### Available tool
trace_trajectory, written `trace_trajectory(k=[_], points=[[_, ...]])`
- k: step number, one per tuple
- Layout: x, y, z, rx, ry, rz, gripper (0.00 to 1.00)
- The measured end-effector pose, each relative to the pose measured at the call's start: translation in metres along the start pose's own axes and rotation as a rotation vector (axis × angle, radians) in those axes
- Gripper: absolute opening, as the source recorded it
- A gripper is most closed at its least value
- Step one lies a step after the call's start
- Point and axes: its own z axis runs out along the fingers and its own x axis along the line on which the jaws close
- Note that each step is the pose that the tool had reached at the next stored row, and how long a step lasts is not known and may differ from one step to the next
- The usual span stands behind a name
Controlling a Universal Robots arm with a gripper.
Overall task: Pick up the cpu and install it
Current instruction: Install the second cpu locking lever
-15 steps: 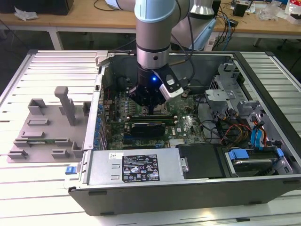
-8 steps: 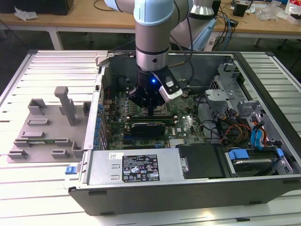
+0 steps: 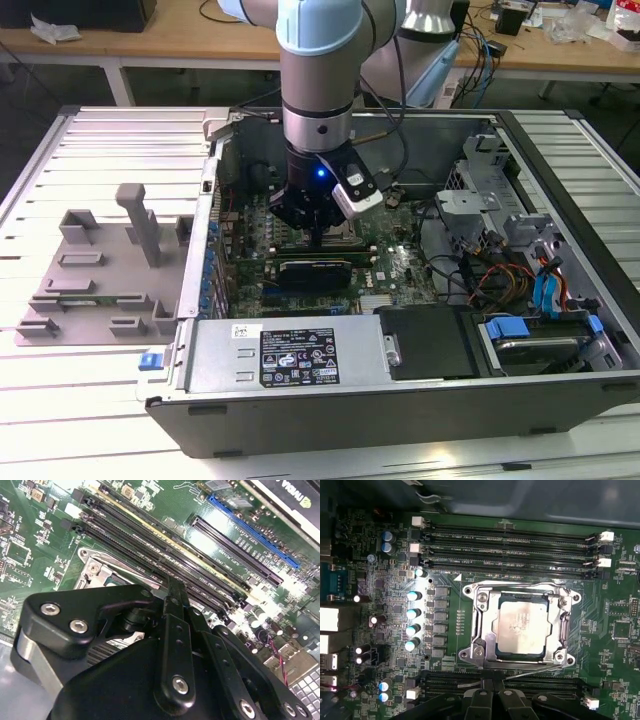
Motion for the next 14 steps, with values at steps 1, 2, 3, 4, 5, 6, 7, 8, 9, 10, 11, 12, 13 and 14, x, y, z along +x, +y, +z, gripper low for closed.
trace_trajectory(k=[1, 2, 3, 4, 5, 6, 7, 8, 9, 10, 11, 12, 13, 14], points=[[0.0004, 0.0, -0.0003, -0.0002, -0.0002, 0.0, 0.11], [0.0004, -0.0001, -0.0011, -0.0001, -0.0002, 0.0, 0.11], [0.0005, -0.0001, -0.0021, -0.0001, -0.0002, 0.0, 0.11], [0.0004, -0.0002, -0.0033, -0.0001, -0.0002, 0.0, 0.11], [0.0003, -0.0003, -0.0057, -0.0001, -0.0002, 0.0, 0.11], [0.0003, -0.0004, -0.0069, -0.0001, -0.0002, 0.0, 0.11], [0.0002, -0.0004, -0.0085, 0.0, -0.0002, 0.0, 0.11], [0.0002, -0.0005, -0.0096, -0.0002, -0.0003, 0.0, 0.11], [0.0002, -0.0005, -0.0096, -0.0003, -0.0004, 0.0, 0.11], [0.0002, -0.0005, -0.0097, -0.0002, -0.0003, 0.0, 0.11], [0.0002, -0.0005, -0.0097, -0.0001, -0.0002, 0.0, 0.11], [0.0002, -0.0005, -0.0097, -0.0001, -0.0003, 0.0, 0.11], [0.0002, -0.0006, -0.0098, -0.0001, -0.0002, 0.0, 0.11], [0.0002, -0.0007, -0.0098, 0.0, -0.0002, 0.0, 0.11]])
